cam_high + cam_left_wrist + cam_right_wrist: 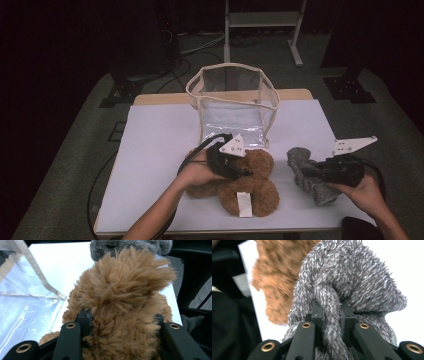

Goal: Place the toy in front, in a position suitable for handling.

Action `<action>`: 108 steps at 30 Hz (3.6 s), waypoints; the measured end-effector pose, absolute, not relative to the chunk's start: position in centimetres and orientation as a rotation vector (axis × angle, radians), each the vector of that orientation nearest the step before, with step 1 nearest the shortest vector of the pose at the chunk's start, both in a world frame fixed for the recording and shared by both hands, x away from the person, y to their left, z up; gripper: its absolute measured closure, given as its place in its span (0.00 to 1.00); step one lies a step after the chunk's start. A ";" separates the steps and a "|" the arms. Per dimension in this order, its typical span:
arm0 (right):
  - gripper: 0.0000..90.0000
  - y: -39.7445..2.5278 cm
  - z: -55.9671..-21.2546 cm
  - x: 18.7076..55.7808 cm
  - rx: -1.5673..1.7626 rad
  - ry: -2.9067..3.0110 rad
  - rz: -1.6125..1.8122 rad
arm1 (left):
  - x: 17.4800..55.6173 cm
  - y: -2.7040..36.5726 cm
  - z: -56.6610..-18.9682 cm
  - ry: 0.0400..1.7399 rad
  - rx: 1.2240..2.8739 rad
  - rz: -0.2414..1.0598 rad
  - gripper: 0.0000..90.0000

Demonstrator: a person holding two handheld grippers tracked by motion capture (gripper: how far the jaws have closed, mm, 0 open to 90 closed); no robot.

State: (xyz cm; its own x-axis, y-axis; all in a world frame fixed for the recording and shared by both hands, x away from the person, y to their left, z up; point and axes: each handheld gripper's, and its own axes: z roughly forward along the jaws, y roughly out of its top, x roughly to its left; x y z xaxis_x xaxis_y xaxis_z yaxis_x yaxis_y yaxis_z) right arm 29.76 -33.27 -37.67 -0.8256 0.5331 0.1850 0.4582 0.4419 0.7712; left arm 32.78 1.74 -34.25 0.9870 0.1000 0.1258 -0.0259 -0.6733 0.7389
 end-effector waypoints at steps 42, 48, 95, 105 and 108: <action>0.42 -24.2 -29.0 35.9 0.542 2.734 1.275 | 30.7 13.1 -32.8 0.288 2.205 0.296 0.11; 0.41 -20.5 -26.2 37.7 0.412 2.750 1.235 | 30.5 14.7 -33.1 0.343 2.194 0.299 0.10; 0.61 -11.4 -25.8 49.1 0.406 2.848 0.972 | 30.0 17.0 -33.7 0.393 2.213 0.310 0.08; 0.83 -11.5 -26.3 48.8 0.394 2.857 0.942 | 30.0 17.0 -33.8 0.397 2.214 0.306 0.08; 0.93 -11.6 -26.4 48.7 0.372 2.860 0.944 | 30.1 17.0 -33.8 0.398 2.215 0.304 0.08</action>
